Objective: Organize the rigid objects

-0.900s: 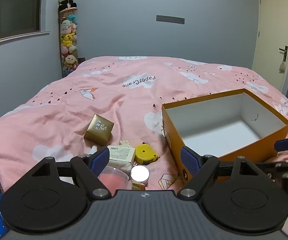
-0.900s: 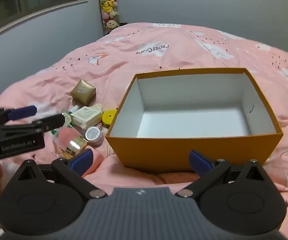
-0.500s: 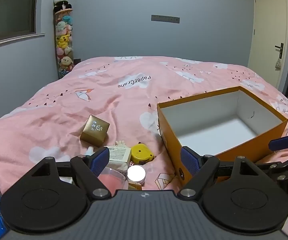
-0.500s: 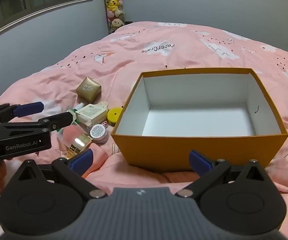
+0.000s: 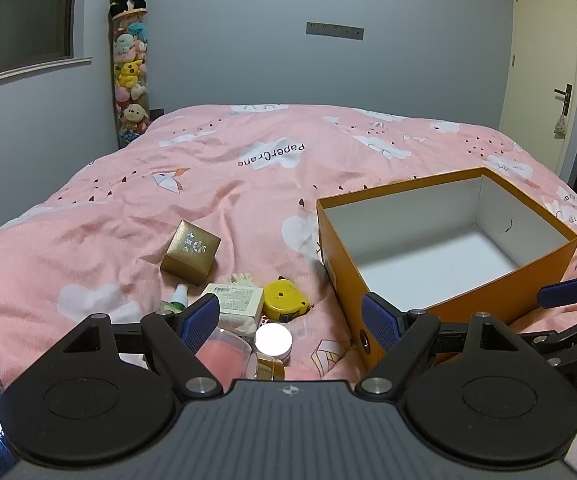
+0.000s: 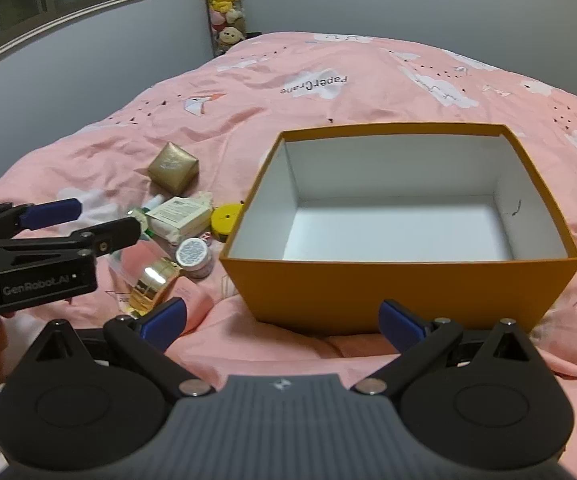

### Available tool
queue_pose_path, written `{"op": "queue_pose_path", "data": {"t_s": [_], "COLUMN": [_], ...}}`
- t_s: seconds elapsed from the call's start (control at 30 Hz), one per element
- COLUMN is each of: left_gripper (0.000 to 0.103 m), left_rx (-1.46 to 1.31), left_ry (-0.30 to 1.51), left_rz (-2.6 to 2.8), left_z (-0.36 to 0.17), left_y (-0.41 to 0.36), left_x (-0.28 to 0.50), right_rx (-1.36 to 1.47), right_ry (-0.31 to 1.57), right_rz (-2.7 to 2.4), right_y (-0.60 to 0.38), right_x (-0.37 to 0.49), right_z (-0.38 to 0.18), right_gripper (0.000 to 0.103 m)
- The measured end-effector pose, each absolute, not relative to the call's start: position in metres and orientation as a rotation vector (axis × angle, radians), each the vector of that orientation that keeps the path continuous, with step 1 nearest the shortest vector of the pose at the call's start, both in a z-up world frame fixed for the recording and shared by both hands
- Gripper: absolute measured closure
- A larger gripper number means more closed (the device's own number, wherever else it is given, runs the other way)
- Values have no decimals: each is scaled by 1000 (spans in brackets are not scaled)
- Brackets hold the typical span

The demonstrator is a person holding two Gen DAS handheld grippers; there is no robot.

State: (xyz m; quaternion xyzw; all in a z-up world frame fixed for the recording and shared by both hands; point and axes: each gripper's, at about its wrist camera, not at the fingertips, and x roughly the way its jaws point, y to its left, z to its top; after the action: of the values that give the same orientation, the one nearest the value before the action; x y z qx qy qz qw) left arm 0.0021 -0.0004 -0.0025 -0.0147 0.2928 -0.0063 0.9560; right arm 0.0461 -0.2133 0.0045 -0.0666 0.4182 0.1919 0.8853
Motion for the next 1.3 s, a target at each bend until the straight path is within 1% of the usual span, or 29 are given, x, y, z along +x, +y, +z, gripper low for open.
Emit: {"op": "queue_pose_path", "data": {"t_s": [1.3], "left_gripper": [8], "left_rx": [-51], "left_ry": [625], "left_rz": [-4], "left_z": [-7], "left_y": [0], "left_x": [1], "right_rx": [-128], "right_ry": [951], "right_rz": [355], "right_y": [-214], "right_x": [54], "right_z": [-11], "right_gripper": [3]}}
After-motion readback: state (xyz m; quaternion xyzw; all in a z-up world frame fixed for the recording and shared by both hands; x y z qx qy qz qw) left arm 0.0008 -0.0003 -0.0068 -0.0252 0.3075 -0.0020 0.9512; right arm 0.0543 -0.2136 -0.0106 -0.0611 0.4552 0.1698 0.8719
